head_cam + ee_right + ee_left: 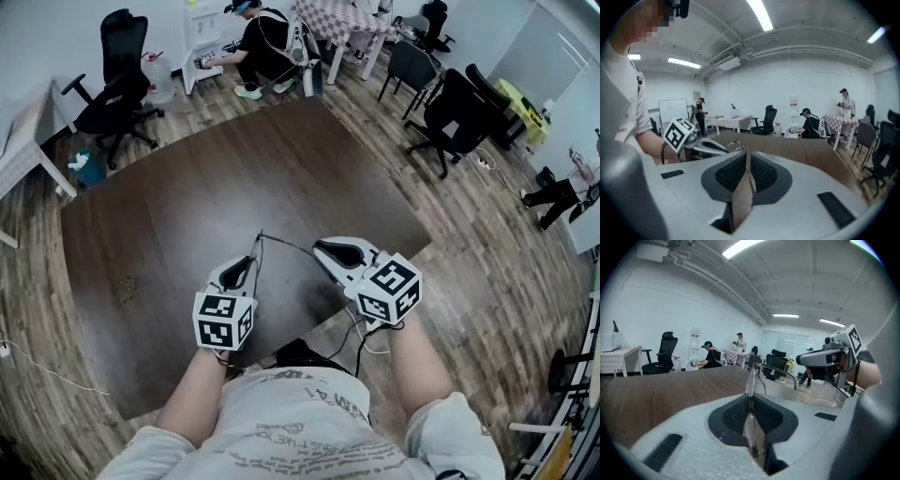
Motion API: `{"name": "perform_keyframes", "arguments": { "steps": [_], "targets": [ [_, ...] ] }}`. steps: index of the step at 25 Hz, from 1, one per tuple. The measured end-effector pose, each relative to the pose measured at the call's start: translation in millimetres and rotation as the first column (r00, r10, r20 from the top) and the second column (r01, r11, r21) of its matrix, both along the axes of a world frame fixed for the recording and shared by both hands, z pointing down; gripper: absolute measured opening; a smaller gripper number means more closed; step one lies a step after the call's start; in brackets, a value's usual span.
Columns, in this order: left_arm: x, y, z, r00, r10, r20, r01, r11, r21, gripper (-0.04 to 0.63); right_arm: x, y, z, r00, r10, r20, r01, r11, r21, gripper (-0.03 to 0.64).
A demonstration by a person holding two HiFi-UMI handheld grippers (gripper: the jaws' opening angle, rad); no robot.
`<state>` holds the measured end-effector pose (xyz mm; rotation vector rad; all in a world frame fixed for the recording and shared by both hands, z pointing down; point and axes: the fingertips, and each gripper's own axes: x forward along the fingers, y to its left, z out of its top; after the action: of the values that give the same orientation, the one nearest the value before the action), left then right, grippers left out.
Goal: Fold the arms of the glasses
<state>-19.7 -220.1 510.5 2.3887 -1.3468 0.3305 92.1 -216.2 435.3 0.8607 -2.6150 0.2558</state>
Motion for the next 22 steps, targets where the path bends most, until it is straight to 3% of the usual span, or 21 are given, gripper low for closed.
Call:
{"name": "perform_keyframes", "arguments": {
  "steps": [3,8,22],
  "targets": [
    [5,1,-4,0.999,0.018,0.045,-0.019,0.999,0.038,0.041,7,4,12,0.990,-0.076,-0.120,0.075,0.997,-0.012,0.079],
    [13,1,-8,0.995,0.039,0.091,-0.046,0.996,0.079,0.041,15,6,26,0.967,-0.150,-0.208,0.141,0.988,-0.056,0.084],
    [17,3,-15,0.976,0.061,0.209,-0.094,0.984,0.152,0.041,3,10,42,0.909,-0.333,-0.252,0.290,0.937,-0.194,0.055]
  ]
}}
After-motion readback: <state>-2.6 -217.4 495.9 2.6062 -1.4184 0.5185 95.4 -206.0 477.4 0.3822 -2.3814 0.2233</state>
